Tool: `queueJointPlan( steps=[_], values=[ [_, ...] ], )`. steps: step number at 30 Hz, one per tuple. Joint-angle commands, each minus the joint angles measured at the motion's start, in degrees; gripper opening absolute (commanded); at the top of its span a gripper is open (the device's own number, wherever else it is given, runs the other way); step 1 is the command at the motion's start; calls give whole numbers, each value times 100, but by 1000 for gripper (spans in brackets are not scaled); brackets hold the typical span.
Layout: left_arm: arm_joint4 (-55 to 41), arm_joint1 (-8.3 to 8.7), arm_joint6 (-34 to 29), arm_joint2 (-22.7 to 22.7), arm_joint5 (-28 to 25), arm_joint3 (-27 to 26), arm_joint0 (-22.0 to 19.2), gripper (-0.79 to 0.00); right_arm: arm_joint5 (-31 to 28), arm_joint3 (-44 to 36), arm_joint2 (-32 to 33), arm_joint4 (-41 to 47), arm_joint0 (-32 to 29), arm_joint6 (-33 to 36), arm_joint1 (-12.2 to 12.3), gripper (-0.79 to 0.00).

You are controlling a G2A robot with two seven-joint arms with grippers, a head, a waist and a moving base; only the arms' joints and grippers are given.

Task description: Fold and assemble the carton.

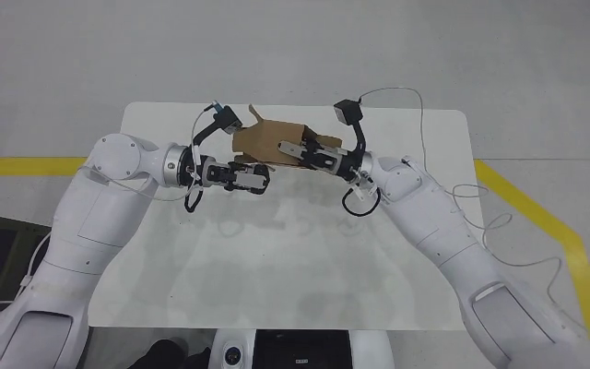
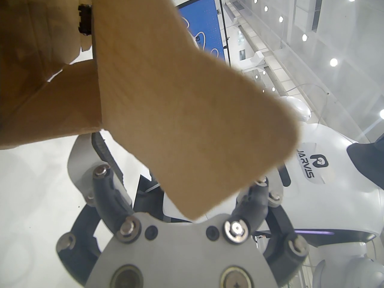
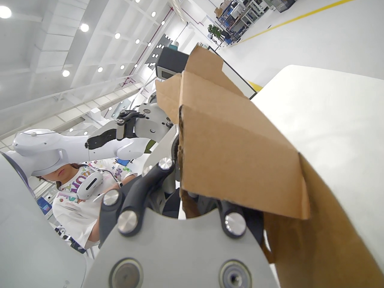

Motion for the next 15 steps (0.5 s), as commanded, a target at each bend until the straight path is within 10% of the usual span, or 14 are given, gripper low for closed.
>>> queueJointPlan(
  steps=[1,15],
  values=[
    [10,-5,9,1,-1,28,-14,0,10,-31,-3,31,-24,50,-11,-785],
    [10,-20,-10,-41,-20,94,-31,0,64,-76,65,121,-125,298,-70,-785]
  ],
)
